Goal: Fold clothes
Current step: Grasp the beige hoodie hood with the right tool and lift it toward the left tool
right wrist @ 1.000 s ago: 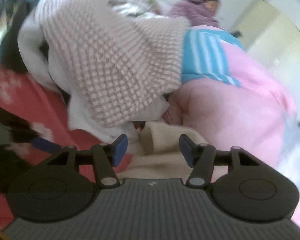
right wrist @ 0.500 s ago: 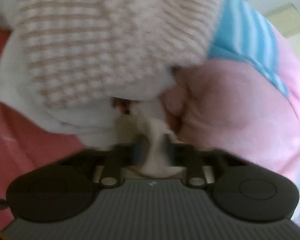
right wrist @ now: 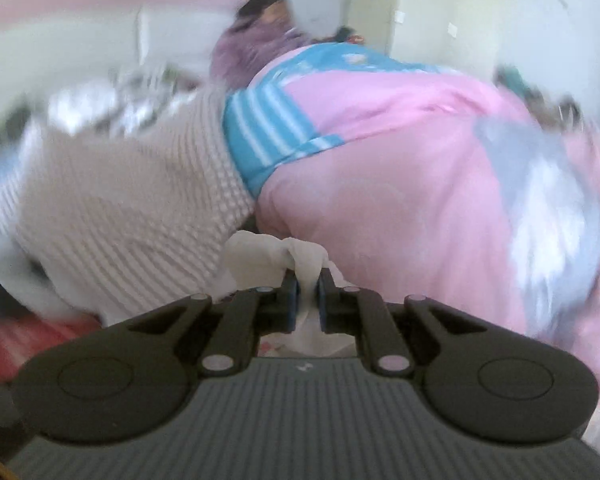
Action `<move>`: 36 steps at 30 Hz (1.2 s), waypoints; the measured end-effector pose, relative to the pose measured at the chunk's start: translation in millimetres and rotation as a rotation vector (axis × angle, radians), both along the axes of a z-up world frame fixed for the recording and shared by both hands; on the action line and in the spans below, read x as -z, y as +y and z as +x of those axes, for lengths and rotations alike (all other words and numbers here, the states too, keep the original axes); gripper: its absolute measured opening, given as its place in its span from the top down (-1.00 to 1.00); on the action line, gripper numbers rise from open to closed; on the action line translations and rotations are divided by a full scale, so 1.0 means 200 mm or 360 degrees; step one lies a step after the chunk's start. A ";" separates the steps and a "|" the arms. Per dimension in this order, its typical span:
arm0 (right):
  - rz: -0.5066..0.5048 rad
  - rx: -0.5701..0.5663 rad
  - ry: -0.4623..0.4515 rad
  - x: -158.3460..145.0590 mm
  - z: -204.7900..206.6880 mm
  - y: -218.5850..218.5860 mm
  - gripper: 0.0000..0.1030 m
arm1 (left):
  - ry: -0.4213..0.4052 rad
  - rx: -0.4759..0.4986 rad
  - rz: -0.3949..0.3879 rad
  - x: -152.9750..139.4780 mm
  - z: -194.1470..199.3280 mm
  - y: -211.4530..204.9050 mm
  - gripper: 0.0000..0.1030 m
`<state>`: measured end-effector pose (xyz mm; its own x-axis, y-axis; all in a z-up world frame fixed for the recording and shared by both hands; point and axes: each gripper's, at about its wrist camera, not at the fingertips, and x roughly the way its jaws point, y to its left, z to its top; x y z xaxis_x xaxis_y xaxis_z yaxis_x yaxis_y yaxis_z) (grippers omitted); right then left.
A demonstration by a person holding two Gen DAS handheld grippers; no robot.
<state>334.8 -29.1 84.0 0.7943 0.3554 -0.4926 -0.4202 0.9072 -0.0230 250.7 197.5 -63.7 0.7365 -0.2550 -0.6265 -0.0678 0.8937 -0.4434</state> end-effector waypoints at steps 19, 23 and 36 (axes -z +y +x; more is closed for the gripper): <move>0.0876 0.0474 0.0668 0.53 -0.57 -0.57 0.74 | -0.0004 0.0072 0.0025 0.00 -0.04 -0.05 -0.36; 0.0909 0.0488 0.0634 0.53 -0.57 -0.60 0.64 | -0.0051 0.0164 -0.0005 -0.02 -0.06 -0.09 -0.36; 0.1169 0.0611 0.0647 0.67 -0.49 -0.75 0.38 | -0.0383 0.0672 0.0089 -0.10 -0.22 -0.40 -0.43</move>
